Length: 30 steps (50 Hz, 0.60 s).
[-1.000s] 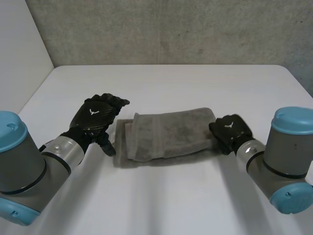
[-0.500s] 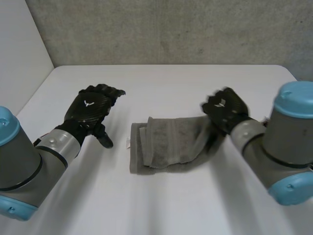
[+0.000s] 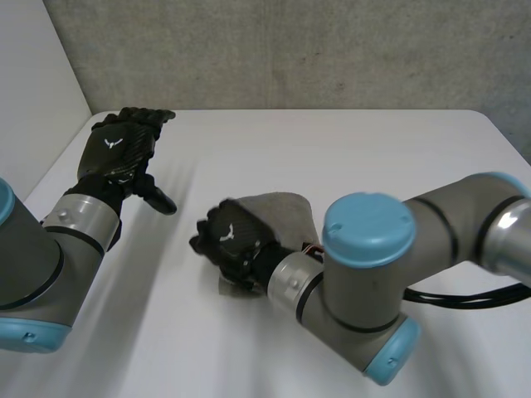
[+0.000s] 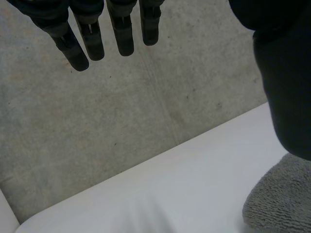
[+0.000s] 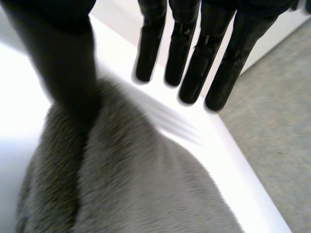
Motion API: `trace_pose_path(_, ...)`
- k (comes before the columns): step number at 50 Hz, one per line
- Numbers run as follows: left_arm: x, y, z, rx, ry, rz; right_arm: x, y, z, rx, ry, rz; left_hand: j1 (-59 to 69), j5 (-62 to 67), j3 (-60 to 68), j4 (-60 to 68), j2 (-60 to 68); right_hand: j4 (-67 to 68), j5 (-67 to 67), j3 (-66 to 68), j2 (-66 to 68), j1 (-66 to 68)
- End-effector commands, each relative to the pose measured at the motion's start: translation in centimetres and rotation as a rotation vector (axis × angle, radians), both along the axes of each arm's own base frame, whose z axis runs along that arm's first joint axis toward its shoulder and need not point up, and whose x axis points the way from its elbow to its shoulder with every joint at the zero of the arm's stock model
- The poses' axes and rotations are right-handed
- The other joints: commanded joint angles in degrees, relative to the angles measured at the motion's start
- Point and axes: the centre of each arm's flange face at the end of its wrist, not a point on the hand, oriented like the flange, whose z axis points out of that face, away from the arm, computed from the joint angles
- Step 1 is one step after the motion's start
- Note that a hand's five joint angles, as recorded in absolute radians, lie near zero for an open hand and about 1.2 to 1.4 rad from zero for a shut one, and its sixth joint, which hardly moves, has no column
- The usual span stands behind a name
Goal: Fold the towel.
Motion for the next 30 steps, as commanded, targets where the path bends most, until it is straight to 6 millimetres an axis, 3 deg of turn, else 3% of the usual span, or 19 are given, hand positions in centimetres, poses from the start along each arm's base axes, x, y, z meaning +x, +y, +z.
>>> trace_pose_path(1,-1.2,0.3,0.3,-0.008,0.017,-0.036,-3.0,-1.8,5.2,0.026,-0.127,-0.111,-5.0,-12.2,-3.6,-4.9,-4.4,-38.5,-37.5,-38.4,-37.4,-37.8)
trace_pose_path(3,-2.3,0.8,0.4,-0.006,0.028,-0.072,-4.6,-3.2,6.4,0.058,-0.170,-0.173,-5.0,-12.2,-3.6,-4.9,-4.4,-38.5,-37.5,-38.4,-37.4,-37.8)
trace_pose_path(9,-3.6,1.7,-0.3,0.021,0.033,-0.117,-6.3,-4.9,7.0,0.159,-0.247,-0.250,-5.0,-12.2,-3.6,-4.9,-4.4,-38.5,-37.5,-38.4,-37.4,-37.8)
trace_pose_path(11,-4.4,2.3,-1.6,0.063,0.024,-0.144,-7.4,-6.6,6.9,0.219,-0.285,-0.309,-5.0,-12.2,-3.6,-4.9,-4.4,-38.5,-37.5,-38.4,-37.4,-37.8)
trace_pose_path(15,-5.1,2.9,-3.5,0.124,-0.001,-0.167,-7.8,-7.4,6.1,0.265,-0.282,-0.338,-4.8,-12.1,-3.4,-4.8,-4.2,-38.5,-37.5,-38.4,-37.4,-37.8)
trace_pose_path(17,-5.3,3.5,-5.7,0.198,-0.038,-0.169,-7.6,-8.1,3.4,0.329,-0.227,-0.373,-5.0,-12.2,-3.6,-4.9,-4.4,-38.5,-37.5,-38.4,-37.4,-37.8)
trace_pose_path(18,-5.3,3.5,-5.7,0.198,-0.038,-0.169,-7.6,-8.1,3.4,0.329,-0.226,-0.373,-5.0,-12.2,-3.6,-4.9,-4.4,-38.5,-37.5,-38.4,-37.4,-37.8)
trace_pose_path(20,-5.3,3.6,-7.8,0.266,-0.073,-0.159,-7.5,-8.8,1.1,0.378,-0.173,-0.422,-5.0,-12.2,-3.6,-4.9,-4.4,-38.5,-37.5,-38.4,-37.4,-37.8)
trace_pose_path(21,-5.3,3.6,-7.8,0.266,-0.073,-0.159,-7.5,-8.8,1.1,0.379,-0.173,-0.422,-5.0,-12.2,-3.6,-4.9,-4.4,-38.5,-37.5,-38.4,-37.4,-37.8)
trace_pose_path(23,-5.4,3.6,-9.3,0.316,-0.096,-0.160,-7.6,-9.2,-0.8,0.415,-0.114,-0.473,-5.0,-12.2,-3.6,-4.9,-4.4,-38.5,-37.5,-38.4,-37.4,-37.8)
trace_pose_path(30,-5.5,3.4,-10.7,0.361,-0.120,-0.160,-7.8,-9.5,-3.2,0.408,-0.024,-0.507,-5.0,-12.2,-3.6,-4.9,-4.4,-38.5,-37.5,-38.4,-37.4,-37.8)
